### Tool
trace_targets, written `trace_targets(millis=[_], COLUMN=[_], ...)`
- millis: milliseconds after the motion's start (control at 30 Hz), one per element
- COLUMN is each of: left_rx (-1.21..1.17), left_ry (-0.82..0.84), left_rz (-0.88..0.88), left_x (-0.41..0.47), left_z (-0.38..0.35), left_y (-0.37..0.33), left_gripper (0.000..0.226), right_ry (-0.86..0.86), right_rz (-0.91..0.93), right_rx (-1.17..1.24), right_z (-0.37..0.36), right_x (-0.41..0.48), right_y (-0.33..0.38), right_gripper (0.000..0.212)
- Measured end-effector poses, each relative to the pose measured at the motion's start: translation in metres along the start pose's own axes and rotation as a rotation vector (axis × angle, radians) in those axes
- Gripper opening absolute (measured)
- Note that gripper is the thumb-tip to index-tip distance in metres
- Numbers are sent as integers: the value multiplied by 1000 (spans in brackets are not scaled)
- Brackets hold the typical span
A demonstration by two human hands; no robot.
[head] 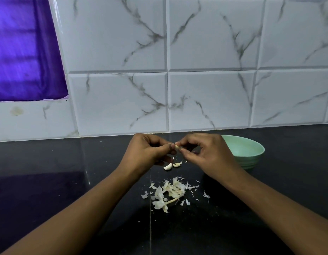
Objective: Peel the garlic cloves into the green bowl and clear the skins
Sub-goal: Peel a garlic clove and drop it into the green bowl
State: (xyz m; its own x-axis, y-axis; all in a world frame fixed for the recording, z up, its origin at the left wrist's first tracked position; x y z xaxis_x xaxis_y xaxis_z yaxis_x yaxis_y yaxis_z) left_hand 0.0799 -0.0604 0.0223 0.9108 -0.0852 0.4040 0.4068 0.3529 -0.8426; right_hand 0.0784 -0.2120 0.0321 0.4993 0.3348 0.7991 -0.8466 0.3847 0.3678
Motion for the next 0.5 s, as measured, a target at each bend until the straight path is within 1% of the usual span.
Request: trace_targets(millis=[100,233,300,367,500], left_rx=[-22,-36,-44,-64,-71], left_ry=[5,-32,-42,-25,25], left_rz=[9,-16,-16,-1,20], left_x=[1,1,0,0,1], left_z=[-1,-1,-1,-1,0], left_y=[2,3,4,5,4], left_gripper=[13,12,12,11,11], right_ry=[-10,-33,-44,-46,-37], right_rz=[64,98,85,24,-71], right_rx=[-105,-164,-125,-31,59], right_z=[0,0,-1,-2,-2], right_x=[-1,-2,-2,-1,-1], right_y=[6,9,7,1,-11], right_gripper=[15,12,8,3,7])
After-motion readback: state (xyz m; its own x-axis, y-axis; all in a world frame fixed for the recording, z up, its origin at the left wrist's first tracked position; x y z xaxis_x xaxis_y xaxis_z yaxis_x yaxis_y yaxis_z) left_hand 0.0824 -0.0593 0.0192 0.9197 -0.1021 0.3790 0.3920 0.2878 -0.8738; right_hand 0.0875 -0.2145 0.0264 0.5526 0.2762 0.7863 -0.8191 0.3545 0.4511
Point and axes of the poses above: each hand's wrist, its own x-axis towards the middle knuckle, its own z-axis out of the back of the hand, y = z × x, the point moved 6 cm from there along x, towards the middle knuckle, and after that the axes turned 7 degrees about x, right-handed, at the moved point
